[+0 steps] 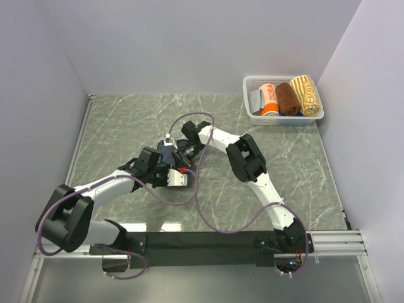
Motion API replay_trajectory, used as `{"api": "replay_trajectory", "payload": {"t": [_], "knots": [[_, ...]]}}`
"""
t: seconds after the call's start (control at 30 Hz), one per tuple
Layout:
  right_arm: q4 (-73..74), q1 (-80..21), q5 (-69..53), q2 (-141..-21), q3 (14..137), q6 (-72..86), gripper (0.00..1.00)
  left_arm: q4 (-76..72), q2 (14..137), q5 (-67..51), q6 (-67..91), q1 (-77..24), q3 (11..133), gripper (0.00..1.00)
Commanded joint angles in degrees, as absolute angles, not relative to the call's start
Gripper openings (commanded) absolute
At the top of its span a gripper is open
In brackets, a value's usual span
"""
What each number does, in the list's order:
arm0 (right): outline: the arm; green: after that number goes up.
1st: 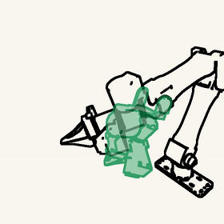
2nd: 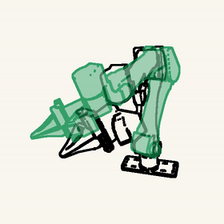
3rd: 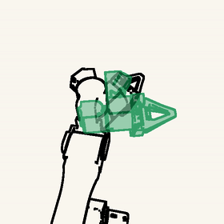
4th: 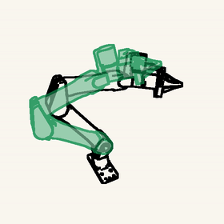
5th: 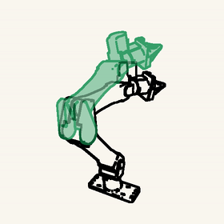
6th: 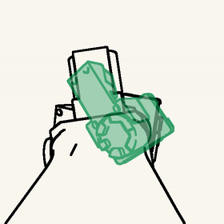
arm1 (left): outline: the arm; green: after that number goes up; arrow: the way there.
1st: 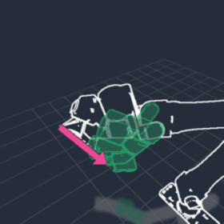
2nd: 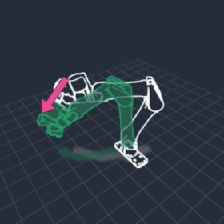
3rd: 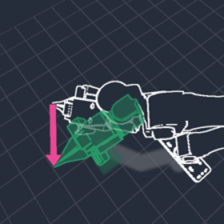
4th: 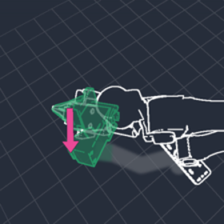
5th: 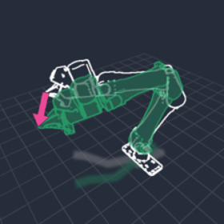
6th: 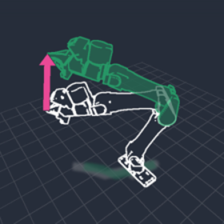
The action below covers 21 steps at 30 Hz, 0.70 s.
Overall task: Roll the towels
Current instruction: Roll the towel
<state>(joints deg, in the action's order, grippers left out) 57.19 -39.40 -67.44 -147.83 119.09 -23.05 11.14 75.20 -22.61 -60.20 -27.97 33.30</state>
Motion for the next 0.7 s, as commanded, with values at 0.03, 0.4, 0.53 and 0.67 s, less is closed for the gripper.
{"api": "replay_trajectory", "payload": {"t": [0.03,0.4,0.53,0.67], "knots": [[60.0,-38.3,-57.0,-150.7,117.8,-23.9,0.0,20.7,82.2,-24.0,-62.9,-28.7,36.6,0.27],[60.2,-30.2,-51.1,-141.9,120.3,-23.7,0.73,41.7,95.7,-30.4,-61.1,-27.2,50.5,0.01],[56.4,-26.2,-51.2,-136.8,118.8,-20.9,0.81,48.3,98.7,-32.4,-60.5,-27.2,54.9,0.01],[47.7,-22.2,-49.8,-126.6,109.6,-18.0,0.82,58.0,105.1,-38.1,-57.2,-24.9,65.5,0.01]]}}
